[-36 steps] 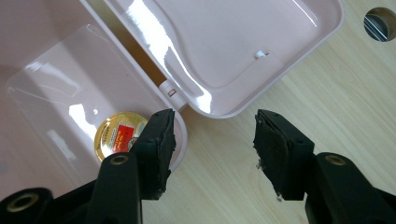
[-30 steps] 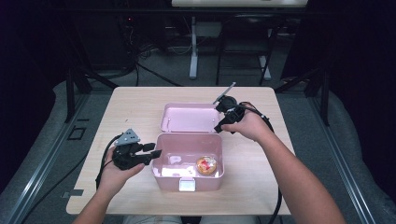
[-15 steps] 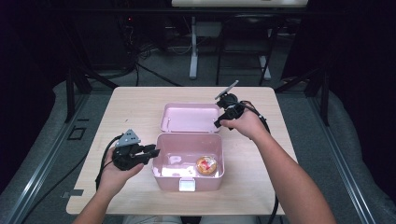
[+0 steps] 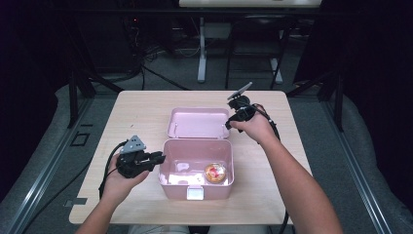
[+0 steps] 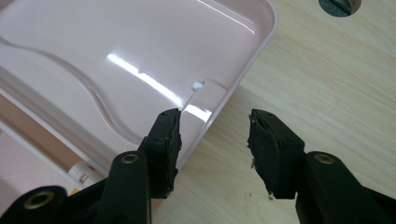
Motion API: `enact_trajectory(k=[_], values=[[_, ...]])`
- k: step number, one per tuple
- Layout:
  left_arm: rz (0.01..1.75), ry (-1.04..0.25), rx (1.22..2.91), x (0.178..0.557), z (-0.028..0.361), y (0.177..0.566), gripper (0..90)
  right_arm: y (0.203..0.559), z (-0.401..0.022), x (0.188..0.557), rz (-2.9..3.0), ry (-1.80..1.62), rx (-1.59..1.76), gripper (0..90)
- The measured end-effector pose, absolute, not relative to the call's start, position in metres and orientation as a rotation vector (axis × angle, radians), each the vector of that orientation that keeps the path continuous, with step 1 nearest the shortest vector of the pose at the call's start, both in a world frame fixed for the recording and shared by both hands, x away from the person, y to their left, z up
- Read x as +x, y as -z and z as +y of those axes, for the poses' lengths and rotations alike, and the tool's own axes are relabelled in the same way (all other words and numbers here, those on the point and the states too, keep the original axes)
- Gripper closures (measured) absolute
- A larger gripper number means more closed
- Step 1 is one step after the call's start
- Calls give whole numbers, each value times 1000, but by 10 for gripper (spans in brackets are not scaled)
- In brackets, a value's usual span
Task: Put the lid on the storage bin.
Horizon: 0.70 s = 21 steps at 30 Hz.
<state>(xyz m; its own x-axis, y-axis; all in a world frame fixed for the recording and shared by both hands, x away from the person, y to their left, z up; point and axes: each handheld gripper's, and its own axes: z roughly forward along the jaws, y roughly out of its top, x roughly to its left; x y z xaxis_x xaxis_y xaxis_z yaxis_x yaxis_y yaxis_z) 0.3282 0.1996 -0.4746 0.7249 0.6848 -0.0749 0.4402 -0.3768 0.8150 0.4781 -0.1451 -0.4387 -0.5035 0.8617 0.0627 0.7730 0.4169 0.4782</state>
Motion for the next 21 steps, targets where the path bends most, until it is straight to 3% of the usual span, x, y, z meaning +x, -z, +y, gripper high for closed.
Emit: enact_trajectory(k=[21], values=[[850,-340,2027,328,201,475,765,454,-137,503,2365,-683,1633,589]])
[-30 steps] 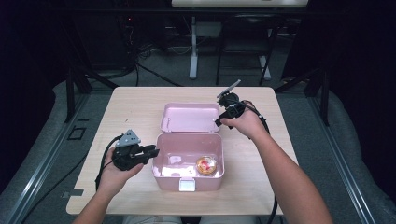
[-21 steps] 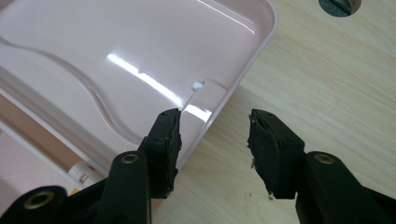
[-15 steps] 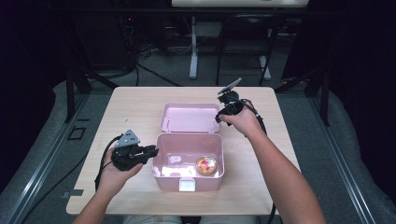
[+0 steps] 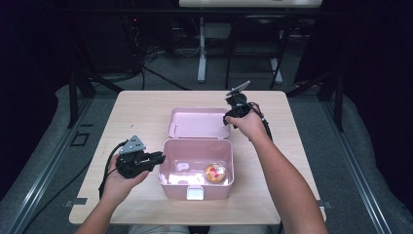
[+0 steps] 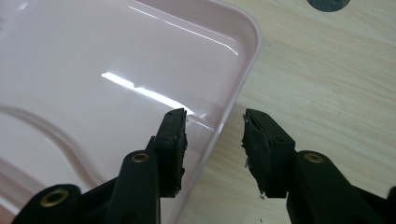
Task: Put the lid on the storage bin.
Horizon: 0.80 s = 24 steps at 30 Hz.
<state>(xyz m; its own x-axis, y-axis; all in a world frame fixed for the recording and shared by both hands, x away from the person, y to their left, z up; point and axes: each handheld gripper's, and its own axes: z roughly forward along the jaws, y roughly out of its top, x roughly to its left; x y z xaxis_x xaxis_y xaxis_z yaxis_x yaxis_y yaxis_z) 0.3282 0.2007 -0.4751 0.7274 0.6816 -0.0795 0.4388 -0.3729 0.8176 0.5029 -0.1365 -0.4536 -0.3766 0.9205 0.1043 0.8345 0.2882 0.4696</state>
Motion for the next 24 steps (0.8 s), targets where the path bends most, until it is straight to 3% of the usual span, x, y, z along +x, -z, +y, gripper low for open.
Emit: enact_trajectory(k=[24], values=[[848,-353,2024,328,200,476,769,469,-136,526,2262,-710,1769,703]])
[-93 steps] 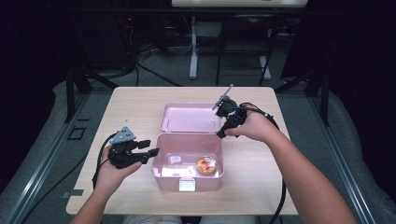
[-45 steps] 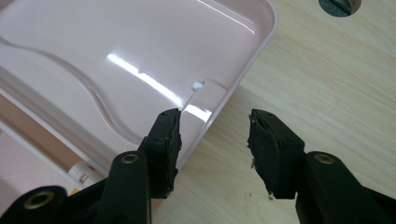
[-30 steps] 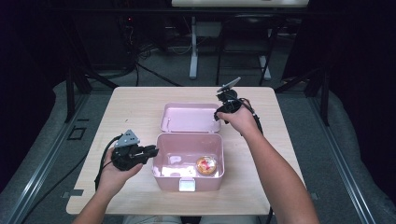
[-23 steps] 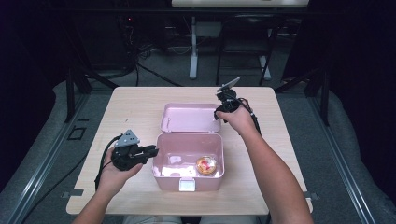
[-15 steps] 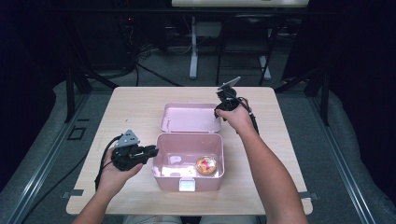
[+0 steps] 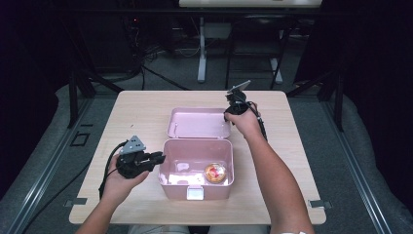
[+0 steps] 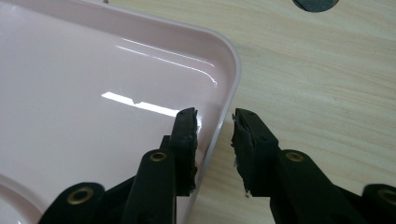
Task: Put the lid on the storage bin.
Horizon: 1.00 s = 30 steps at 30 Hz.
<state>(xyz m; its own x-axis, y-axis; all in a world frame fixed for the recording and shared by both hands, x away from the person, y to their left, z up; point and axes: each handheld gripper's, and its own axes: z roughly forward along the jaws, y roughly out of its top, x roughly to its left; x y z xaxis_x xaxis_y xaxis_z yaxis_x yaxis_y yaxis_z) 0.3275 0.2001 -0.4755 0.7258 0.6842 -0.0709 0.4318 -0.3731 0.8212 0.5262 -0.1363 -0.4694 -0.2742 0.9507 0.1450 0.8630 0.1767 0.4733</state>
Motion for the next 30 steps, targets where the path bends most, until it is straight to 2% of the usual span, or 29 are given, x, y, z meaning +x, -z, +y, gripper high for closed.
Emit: enact_trajectory(k=[12,30], values=[[846,-354,2021,328,200,476,770,471,-133,527,2277,-685,1773,785],[844,-356,2021,328,200,476,771,470,-133,527,2271,-680,1786,795]])
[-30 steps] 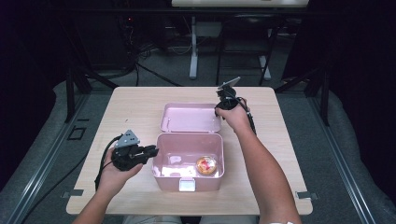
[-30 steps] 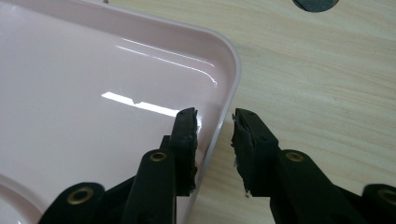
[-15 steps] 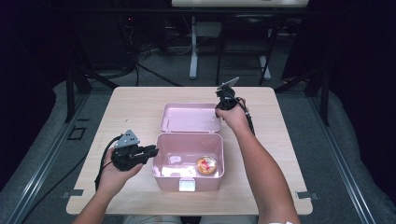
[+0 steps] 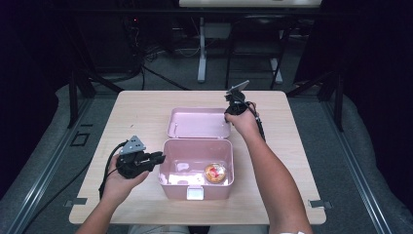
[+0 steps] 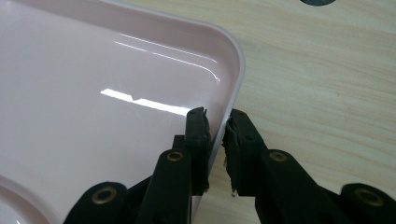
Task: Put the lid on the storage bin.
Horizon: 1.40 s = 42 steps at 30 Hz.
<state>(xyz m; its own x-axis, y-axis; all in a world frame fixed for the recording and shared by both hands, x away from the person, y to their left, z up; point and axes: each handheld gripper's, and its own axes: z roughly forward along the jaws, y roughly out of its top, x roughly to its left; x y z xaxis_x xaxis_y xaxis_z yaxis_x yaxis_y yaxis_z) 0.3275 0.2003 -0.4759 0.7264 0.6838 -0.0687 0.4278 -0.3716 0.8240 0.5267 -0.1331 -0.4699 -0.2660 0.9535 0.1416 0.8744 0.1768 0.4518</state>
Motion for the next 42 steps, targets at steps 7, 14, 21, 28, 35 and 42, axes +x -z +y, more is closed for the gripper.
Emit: enact_trajectory(k=[7,14,21,28,35,42], values=[[845,-358,2020,327,200,476,777,469,-133,526,2267,-687,1788,797],[846,-359,2018,327,200,476,777,468,-133,525,2264,-687,1783,801],[846,-358,2020,327,200,476,777,465,-134,524,2259,-703,1774,804],[846,-362,2019,327,199,476,777,463,-135,523,2252,-710,1776,806],[845,-364,2020,327,199,476,777,461,-135,522,2241,-716,1788,811],[845,-366,2020,327,199,476,777,459,-134,520,2229,-718,1769,817]])
